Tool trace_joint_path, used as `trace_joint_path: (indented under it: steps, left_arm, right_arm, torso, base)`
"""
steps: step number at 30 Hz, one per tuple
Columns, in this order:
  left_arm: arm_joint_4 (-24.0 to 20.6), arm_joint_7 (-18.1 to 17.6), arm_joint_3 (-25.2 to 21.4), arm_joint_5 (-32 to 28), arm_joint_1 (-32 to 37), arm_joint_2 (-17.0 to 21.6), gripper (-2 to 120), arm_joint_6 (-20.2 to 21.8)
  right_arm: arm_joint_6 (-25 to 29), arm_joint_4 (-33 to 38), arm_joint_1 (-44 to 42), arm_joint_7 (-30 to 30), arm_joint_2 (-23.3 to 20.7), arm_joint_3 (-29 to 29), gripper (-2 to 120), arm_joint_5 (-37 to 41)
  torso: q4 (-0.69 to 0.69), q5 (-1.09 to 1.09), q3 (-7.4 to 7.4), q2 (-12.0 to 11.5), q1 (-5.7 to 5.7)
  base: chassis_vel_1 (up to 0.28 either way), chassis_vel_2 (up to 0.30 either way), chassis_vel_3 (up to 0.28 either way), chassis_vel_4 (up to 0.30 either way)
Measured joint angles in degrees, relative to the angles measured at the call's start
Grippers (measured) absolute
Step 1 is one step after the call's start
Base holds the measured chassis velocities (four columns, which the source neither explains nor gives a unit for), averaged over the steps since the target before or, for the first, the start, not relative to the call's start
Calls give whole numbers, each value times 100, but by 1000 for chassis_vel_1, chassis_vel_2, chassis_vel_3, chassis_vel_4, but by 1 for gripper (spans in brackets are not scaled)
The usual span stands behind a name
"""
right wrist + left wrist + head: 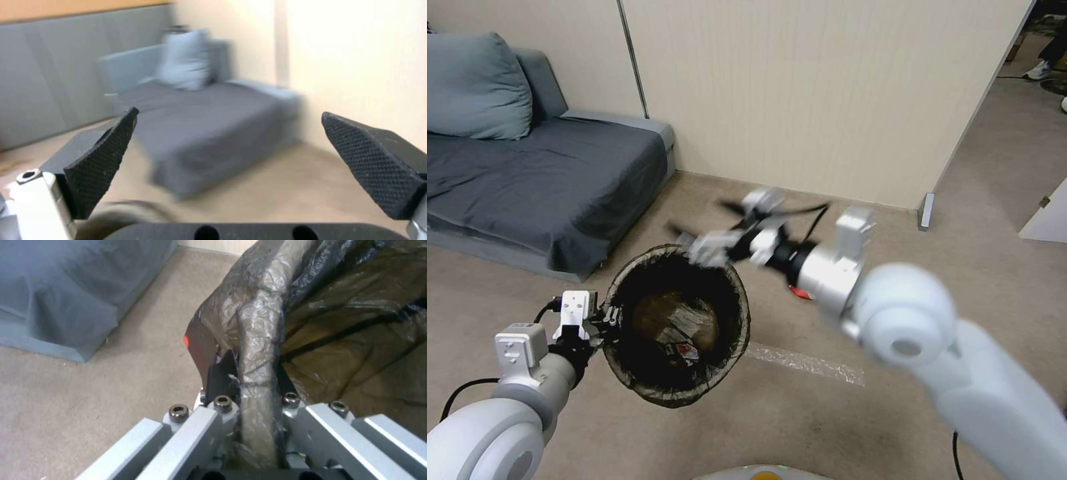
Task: Pick up the trash bin, then pick up the garbage from the floor and place it into the trash bin.
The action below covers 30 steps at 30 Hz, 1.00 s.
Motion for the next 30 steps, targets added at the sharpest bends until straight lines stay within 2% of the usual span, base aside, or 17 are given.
trace_joint_path:
  steps: [1,2,3,5,7,9,10,11,14,19,21,23,25,30]
  left_arm:
    - [0,5,1,5,12,-4,1,0]
    - [0,5,1,5,12,-4,1,0]
    - [0,18,0,12,28,-9,1,0]
    - [0,22,-2,15,31,-9,1,0]
    - [0,40,-22,23,59,-8,1,0]
    - [0,42,-24,24,63,-9,1,0]
    - [0,55,-41,28,94,-13,1,0]
    - [0,55,-41,28,94,-13,1,0]
    - [0,111,-99,76,209,-30,1,0]
    - [0,115,-118,82,246,-23,1,0]
    - [0,119,-119,97,282,-32,1,0]
    - [0,119,-121,98,284,-33,1,0]
    - [0,120,-135,97,279,-31,1,0]
    - [0,124,-142,95,269,-46,1,0]
  right_arm:
    - [38,-32,-356,-78,-93,264,100,-300]
    - [38,-32,-356,-78,-93,264,100,-300]
    - [165,-56,-870,-114,-217,560,100,-818]
    - [203,-58,-1027,-118,-247,647,100,-997]
    - [464,-34,-2053,-250,-310,1239,100,-1910]
    - [520,-31,-2201,-293,-306,1325,100,-2036]
    - [798,-41,-2787,-508,-256,1611,100,-2504]
    - [798,-41,-2787,-508,-256,1611,100,-2504]
    - [1506,-139,-3841,-838,82,2116,100,-3198]
    - [1879,-138,-4457,-1045,467,2456,100,-3394]
    - [2242,-202,-5028,-1343,952,2830,100,-3755]
    - [2284,-219,-5114,-1409,1056,2902,100,-3802]
    - [2407,-274,-5357,-1583,1404,3108,100,-3896]
    - [2427,-363,-5378,-1620,1611,3178,100,-3861]
  torso:
    - [-1,1,0,0,0]
    - [-1,1,0,0,0]
    - [-3,1,0,0,-1]
    - [-3,1,0,0,0]
    - [-2,1,0,0,0]
    - [-2,0,0,0,0]
    - [-4,-2,0,0,-1]
    - [-4,-2,0,0,-1]
    - [-2,-2,0,1,0]
    - [0,-2,0,1,0]
    - [-1,-1,-1,0,-1]
    - [-3,-2,-1,1,-1]
    - [-2,-2,0,1,0]
    - [0,-2,-1,1,0]
  base:
    - [0,0,0,0]
    - [0,0,0,0]
    - [0,0,0,0]
    - [0,0,0,0]
    - [0,0,0,0]
    - [0,0,0,0]
    - [0,0,0,0]
    - [0,0,0,0]
    - [0,0,0,0]
    - [0,0,0,0]
    - [0,0,0,0]
    - [0,0,0,0]
    - [0,0,0,0]
    - [0,0,0,0]
